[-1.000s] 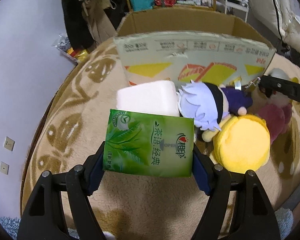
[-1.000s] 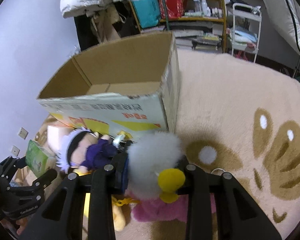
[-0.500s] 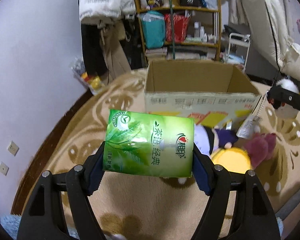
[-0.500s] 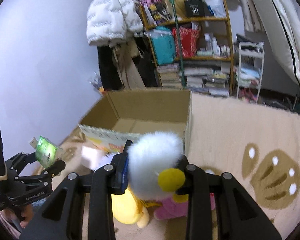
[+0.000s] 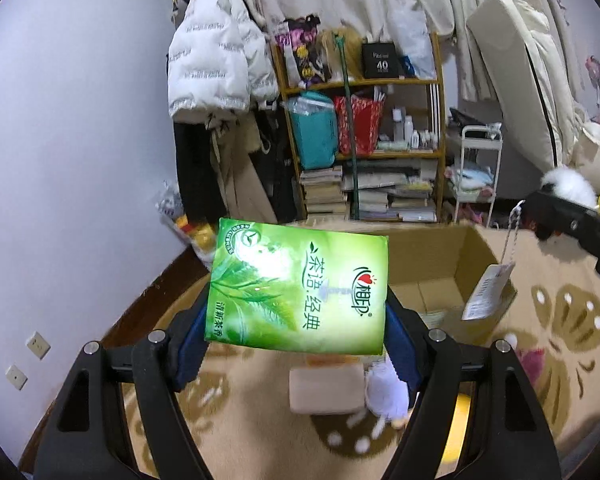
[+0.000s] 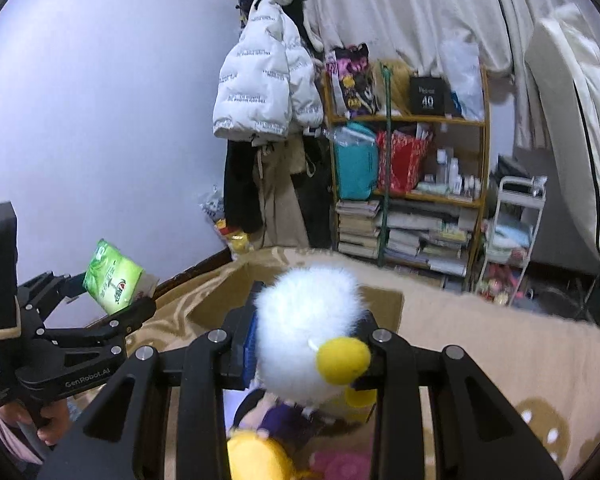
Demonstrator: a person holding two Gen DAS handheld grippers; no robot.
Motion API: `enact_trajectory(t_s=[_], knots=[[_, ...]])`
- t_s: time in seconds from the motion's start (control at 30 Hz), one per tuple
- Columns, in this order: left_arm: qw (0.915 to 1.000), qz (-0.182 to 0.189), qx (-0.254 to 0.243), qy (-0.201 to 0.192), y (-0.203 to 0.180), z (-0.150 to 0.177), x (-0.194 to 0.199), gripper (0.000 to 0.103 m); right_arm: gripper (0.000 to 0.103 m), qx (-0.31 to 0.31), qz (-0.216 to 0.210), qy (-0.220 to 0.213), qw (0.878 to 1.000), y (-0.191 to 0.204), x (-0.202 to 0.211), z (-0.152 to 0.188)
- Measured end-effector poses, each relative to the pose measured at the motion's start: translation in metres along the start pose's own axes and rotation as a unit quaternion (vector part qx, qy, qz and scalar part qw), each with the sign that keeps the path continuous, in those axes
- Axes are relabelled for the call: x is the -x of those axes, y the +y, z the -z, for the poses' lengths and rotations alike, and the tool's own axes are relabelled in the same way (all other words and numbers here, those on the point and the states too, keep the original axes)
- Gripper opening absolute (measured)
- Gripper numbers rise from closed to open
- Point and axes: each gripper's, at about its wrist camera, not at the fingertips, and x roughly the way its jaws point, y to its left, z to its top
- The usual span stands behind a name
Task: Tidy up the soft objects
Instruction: 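Lift green tissue pack with left gripper into box while right carries keychain there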
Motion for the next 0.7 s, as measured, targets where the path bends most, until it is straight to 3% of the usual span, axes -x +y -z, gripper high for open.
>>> enact_trajectory(t_s=[0.27, 0.7], knots=[[0.9999, 0.004, 0.004, -0.016, -0.009, -0.027, -0.036, 0.075, 0.035, 0.025, 0.029, -0.004, 0.999, 0.000, -0.033, -0.011], [0.9998, 0.011, -0.001, 0.016, -0.026, -0.006, -0.091, 0.075, 0.035, 0.001, 0.035, 0.045, 0.998, -0.021, -0.077, 0.017]])
